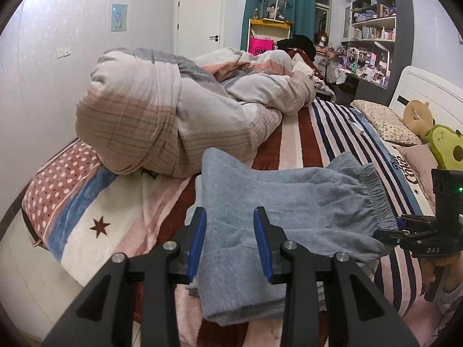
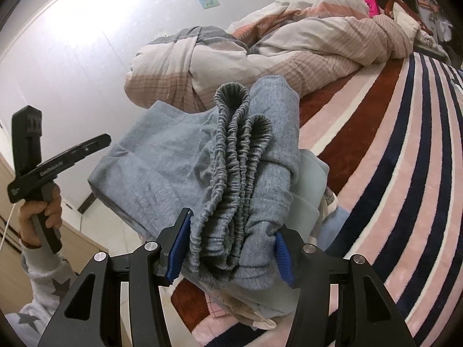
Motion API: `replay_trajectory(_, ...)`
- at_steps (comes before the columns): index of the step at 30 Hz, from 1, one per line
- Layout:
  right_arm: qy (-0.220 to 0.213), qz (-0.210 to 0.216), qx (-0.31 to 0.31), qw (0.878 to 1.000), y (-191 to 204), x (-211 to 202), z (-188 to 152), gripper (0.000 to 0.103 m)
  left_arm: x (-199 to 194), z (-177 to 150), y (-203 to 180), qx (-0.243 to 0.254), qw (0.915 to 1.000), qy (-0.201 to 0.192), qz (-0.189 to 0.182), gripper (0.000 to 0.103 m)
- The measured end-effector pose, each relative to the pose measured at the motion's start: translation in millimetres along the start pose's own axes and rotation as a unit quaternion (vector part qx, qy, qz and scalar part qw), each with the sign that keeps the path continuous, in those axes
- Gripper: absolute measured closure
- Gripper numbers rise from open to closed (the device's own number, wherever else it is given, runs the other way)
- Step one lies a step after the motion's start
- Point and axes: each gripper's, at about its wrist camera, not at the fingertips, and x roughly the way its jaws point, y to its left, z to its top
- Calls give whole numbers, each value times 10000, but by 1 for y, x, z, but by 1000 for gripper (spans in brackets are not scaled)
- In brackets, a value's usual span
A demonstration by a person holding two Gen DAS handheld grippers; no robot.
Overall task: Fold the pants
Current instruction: 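Lower the bundle onto the clothes pile and open the right gripper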
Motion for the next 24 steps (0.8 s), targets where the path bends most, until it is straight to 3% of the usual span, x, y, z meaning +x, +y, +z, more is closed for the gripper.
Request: replay_trajectory(24, -452, -716, -176, 9963, -3, -78, -48, 40, -41, -27, -85, 435, 9981, -235, -372, 46)
